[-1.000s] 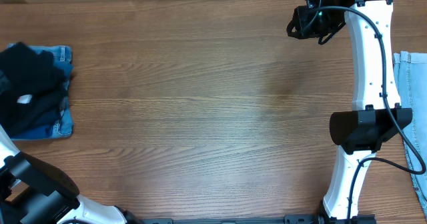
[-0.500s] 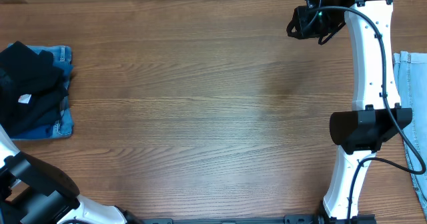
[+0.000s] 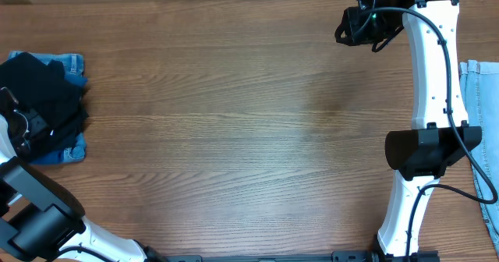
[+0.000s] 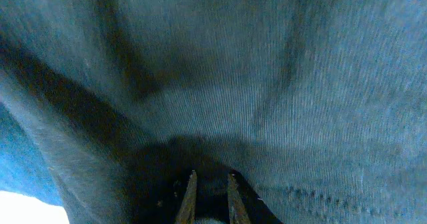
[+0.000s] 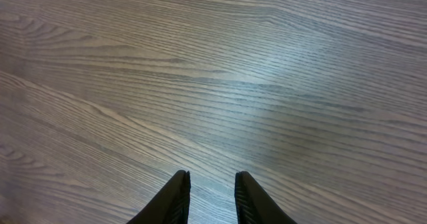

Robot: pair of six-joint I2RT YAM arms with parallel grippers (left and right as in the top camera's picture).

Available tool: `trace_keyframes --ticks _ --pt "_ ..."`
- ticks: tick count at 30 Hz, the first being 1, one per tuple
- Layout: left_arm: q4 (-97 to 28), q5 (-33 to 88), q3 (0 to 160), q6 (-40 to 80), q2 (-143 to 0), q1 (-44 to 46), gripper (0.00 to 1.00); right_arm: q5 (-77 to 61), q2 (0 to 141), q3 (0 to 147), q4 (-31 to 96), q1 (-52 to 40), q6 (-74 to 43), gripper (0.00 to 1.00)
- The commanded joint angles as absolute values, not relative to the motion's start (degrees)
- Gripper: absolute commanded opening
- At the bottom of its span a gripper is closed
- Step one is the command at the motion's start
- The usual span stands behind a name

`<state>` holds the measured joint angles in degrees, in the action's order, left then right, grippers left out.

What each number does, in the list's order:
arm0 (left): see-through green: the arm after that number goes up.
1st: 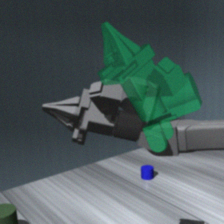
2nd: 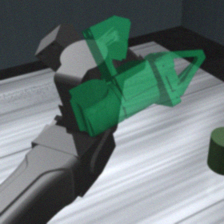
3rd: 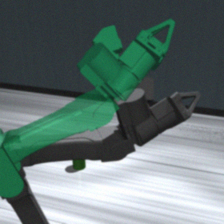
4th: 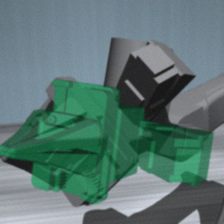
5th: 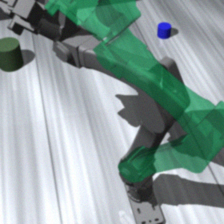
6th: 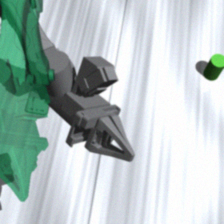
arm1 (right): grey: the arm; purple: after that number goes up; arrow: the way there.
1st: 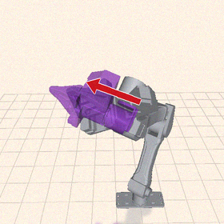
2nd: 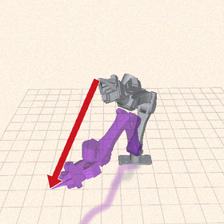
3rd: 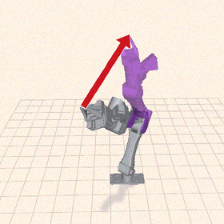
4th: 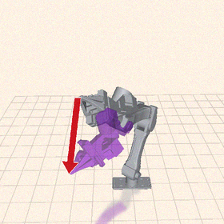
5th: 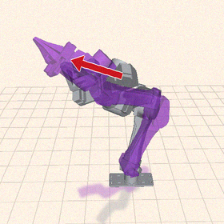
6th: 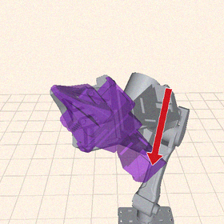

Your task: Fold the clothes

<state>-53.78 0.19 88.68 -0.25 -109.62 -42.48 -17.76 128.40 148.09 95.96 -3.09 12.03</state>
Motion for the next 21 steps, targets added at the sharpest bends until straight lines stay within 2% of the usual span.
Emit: trace_keyframes --ticks 1,4,8,12,16,17,18,19,20,21 --pt "-55.0 2.22 88.75 2.81 -109.58 -42.68 0.22 -18.06 126.48 149.64 95.74 -3.07 12.05 0.27" --pt "-55.79 4.62 93.67 2.81 -109.58 -42.68 0.27 -18.06 126.48 149.64 95.77 -3.07 12.03 0.26" --pt "-60.25 11.03 104.31 2.74 -109.58 -42.68 0.51 -18.06 126.48 149.64 95.77 -3.07 12.03 0.27" --pt "-64.88 15.84 116.38 1.19 -109.1 -40.95 0.56 -18.06 126.48 149.64 95.55 -3.07 12.01 0.32" --pt "-68.03 19.05 120.46 -4.38 -108.95 -29.98 0.64 -21.23 126.48 149.64 95.5 -3.07 12.01 0.72" --pt "-68.34 18.87 120.46 -5.5 -108.95 -27.68 0.67 -21.98 126.48 149.64 95.22 -3.07 11.99 0.76" --pt "-68.23 18.09 120.46 -6.68 -108.95 -22.85 0.72 -21.91 126.48 149.64 94.54 -3.03 10.41 1.0" --pt "-67.61 16.05 120.44 -6.66 -108.97 -19.22 0.84 -21.32 126.48 149.64 93.58 -2.68 8.71 1.0" --pt "-66.76 12.67 120.44 -6.63 -109.03 -14.87 1.0 -19.0 126.48 149.64 91.77 -1.98 5.82 1.0" --pt "-66.19 9.58 120.44 -6.63 -109.08 -11.53 1.0 -17.5 126.5 149.64 89.43 -0.95 3.31 1.0"
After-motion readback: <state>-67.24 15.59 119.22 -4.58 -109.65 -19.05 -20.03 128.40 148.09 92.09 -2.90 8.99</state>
